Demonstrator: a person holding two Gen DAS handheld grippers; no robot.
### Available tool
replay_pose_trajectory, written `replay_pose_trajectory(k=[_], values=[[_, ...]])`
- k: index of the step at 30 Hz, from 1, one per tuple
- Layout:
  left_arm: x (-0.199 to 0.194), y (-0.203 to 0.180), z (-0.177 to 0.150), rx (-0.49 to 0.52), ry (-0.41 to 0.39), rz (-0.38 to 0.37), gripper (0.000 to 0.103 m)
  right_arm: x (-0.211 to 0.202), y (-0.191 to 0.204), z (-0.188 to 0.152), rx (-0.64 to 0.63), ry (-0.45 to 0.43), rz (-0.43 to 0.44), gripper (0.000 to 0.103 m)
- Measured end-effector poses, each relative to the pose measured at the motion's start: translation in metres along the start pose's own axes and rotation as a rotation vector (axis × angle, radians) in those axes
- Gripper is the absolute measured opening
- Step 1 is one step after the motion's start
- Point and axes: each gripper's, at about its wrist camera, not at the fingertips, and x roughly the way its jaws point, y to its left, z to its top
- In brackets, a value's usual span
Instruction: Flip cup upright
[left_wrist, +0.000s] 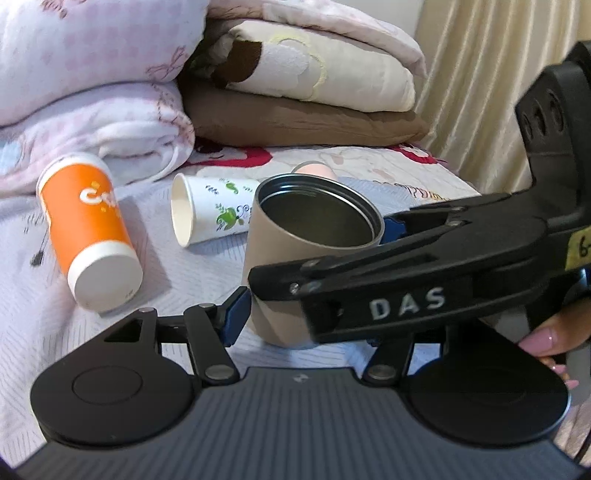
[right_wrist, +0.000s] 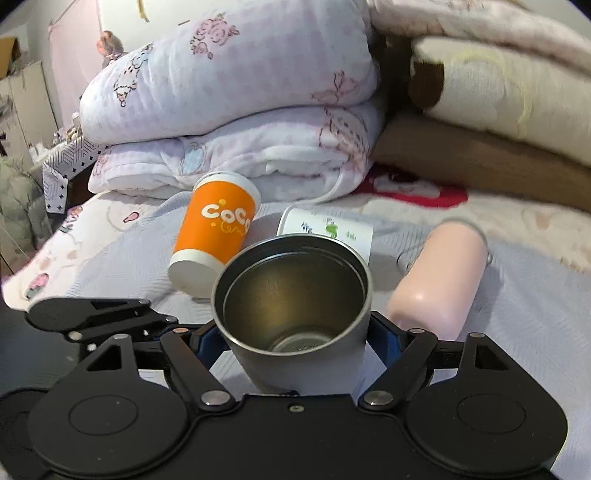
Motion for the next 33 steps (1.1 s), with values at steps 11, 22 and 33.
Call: replay_pose_trajectory(k=[11,22,33], values=[[-0.009,0.006,0.006,-0.092,0.056,0.041,0.060,-0.015,0.000,-0.003,0.041,0.005,0.000,0.085],[-0.059,-0.005,0.007,-0.080,0.150,0.206,0.067,-0.095,-0.016,-0.010,0.124,-0.132,-0.159,0.089],[-0.132,-0.019,0.048,-0.162,0.115,0.246,0.095,-0.169,0.007,0.002,0.135,-0.171,-0.246,0.089]])
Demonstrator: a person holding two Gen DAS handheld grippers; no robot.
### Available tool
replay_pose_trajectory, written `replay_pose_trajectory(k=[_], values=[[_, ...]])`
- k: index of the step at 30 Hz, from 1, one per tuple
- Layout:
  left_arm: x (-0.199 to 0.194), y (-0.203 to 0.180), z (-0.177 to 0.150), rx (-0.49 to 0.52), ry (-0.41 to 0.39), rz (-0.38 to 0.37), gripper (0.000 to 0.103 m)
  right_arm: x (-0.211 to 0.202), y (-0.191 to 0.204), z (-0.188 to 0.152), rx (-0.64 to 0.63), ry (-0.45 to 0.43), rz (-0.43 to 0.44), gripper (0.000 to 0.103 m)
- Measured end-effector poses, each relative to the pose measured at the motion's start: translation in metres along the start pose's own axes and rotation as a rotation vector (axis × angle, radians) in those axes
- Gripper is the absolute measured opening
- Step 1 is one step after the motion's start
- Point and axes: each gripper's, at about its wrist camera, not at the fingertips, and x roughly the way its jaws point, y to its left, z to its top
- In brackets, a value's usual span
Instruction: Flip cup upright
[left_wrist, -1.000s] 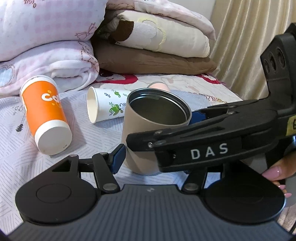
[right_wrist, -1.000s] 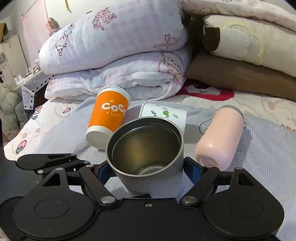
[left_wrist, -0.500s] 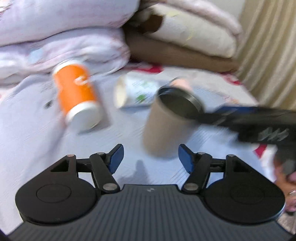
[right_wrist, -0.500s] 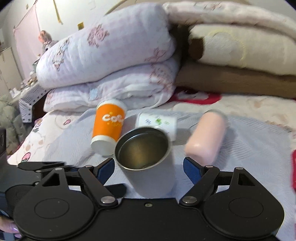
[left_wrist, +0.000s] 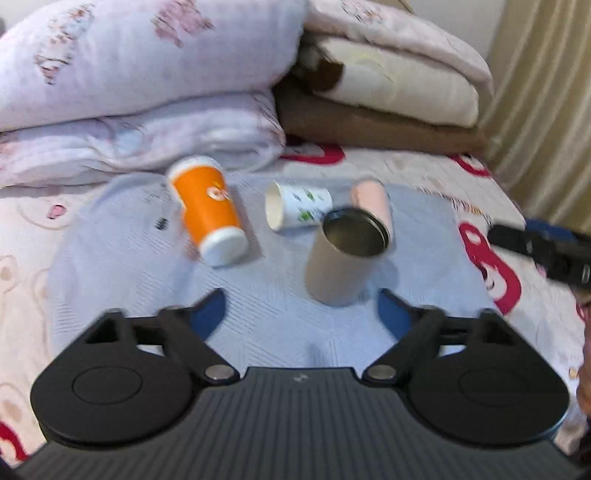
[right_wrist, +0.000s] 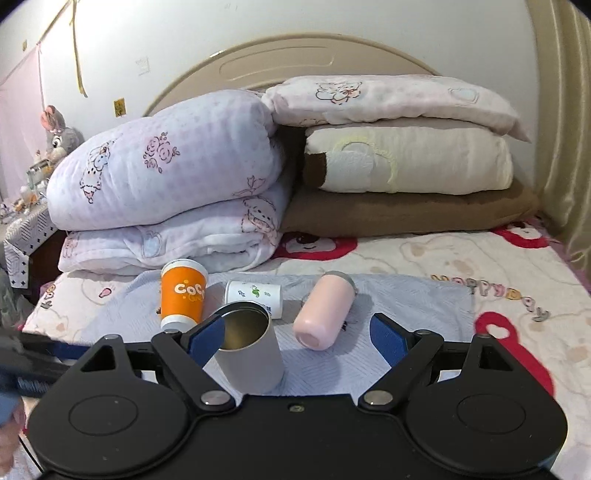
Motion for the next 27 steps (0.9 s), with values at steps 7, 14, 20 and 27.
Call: replay_pose_trajectory(k=[7,14,20,27], values=[[-0.036,-0.006,0.008,0.023,0.003,0.083,0.099,-0.026,0.011,-0.002,-0.007,0.052,-0.060,0.089],[-0.054,-0.012,-0.007,0.098,0.040,0.200,0.099,-0.048,0.024,-0.005,0.009,0.082,-0.095,0.100],[-0.072,-0.007,-0.005,0.058,0.033,0.203,0.099,-0.068,0.036,-0.002,0.046,0.068,-0.114,0.103],[-0.082,-0.007,-0.006,0.057,0.025,0.242,0.099,-0.079,0.047,-0.005,0.045,0.072,-0.135,0.103]])
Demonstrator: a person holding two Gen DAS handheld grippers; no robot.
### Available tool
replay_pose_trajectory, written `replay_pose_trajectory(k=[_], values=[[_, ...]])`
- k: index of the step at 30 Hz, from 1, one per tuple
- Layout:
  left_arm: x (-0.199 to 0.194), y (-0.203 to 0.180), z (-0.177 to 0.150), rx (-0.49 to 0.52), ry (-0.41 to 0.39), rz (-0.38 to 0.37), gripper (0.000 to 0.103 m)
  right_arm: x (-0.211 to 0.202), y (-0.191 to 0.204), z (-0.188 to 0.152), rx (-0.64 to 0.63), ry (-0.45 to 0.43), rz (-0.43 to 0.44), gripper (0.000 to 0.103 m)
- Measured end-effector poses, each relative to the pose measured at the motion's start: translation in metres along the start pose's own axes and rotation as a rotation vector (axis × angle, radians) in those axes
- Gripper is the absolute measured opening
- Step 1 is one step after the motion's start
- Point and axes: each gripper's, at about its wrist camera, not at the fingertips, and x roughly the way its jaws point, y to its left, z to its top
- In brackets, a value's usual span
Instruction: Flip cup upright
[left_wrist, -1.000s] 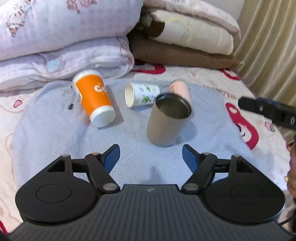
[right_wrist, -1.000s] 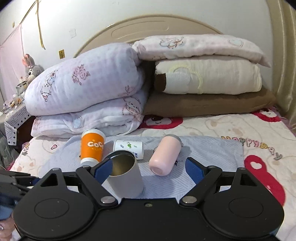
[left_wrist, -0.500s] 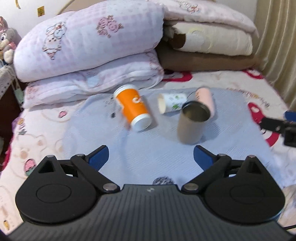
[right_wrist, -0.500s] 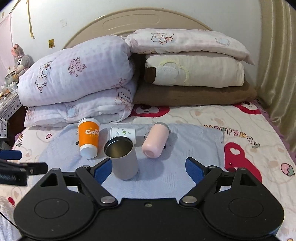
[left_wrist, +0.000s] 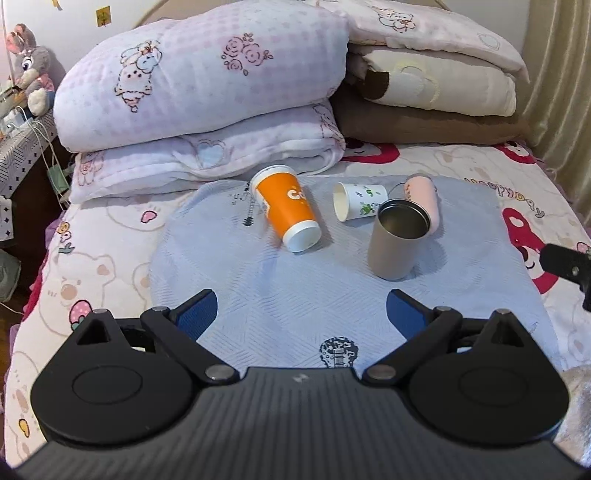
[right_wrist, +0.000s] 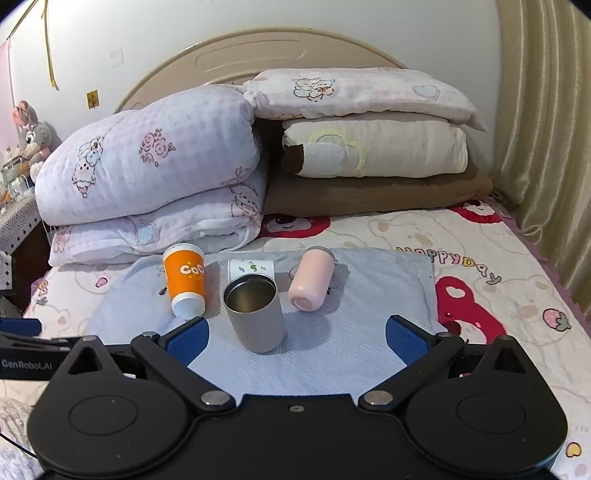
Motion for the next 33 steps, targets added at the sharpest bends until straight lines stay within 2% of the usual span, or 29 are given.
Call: replay_pose_trajectory(k=[10,23,33], values=[[-0.004,-0.004,-0.007,0.036,0.016,-0.008,0.100,-0.005,0.012,-0.007,-0.031,0.036,-0.021,0.103],[-0.007,-0.002,-0.012,0.024,0.021,-0.014,0.100,-0.004,0.016,-0.013,-0.029,0.078,-0.056,0.103],[-0.004,0.005,-0.011,0.009,0.038,-0.006,0.100,-0.003,0.015,-0.015,-0.039,0.083,-0.134,0.103]])
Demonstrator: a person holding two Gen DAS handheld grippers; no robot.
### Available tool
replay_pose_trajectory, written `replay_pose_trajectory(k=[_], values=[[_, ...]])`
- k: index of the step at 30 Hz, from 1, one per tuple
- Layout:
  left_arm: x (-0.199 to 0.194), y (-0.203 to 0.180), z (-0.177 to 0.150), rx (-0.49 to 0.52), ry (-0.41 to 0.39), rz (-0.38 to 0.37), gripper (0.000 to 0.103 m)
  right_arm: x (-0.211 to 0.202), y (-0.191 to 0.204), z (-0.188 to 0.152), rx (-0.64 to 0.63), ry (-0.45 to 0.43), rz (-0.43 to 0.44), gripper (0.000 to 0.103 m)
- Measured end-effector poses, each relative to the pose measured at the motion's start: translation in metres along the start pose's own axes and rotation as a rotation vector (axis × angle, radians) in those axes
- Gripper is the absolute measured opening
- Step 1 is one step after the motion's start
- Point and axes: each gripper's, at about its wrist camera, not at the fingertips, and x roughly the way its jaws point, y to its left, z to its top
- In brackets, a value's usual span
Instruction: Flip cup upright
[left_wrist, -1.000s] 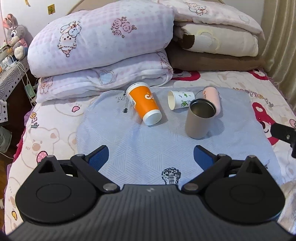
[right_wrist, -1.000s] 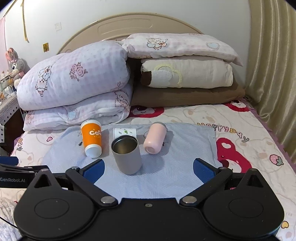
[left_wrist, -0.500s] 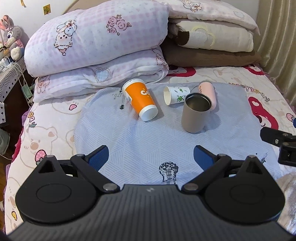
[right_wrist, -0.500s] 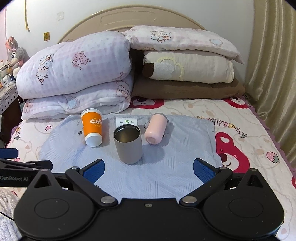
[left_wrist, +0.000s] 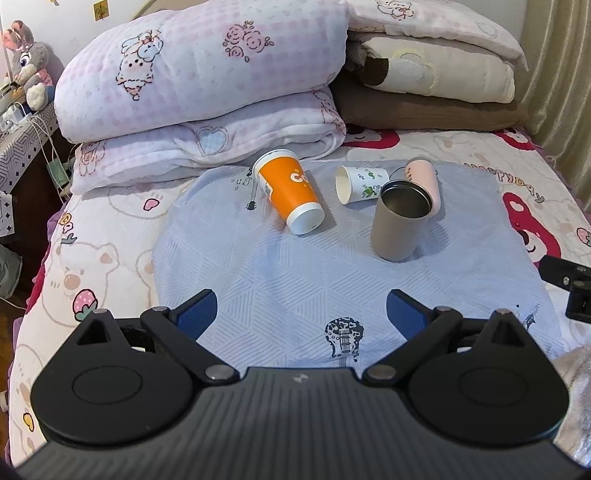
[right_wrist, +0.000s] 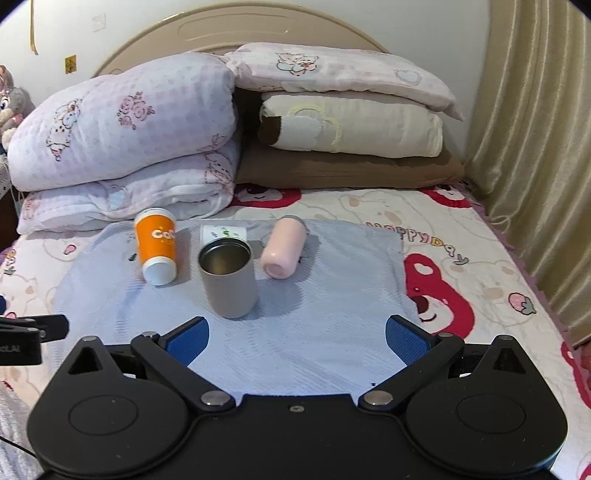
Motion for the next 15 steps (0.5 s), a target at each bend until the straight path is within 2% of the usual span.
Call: replay_pose_trajectory(k=[15], values=[[0.0078,0.0051,0.0006,-0.008,0.029,0.010,0.099,0.0051,-0.0001,-0.0015,-0.003,0.024,-0.003,0.103]])
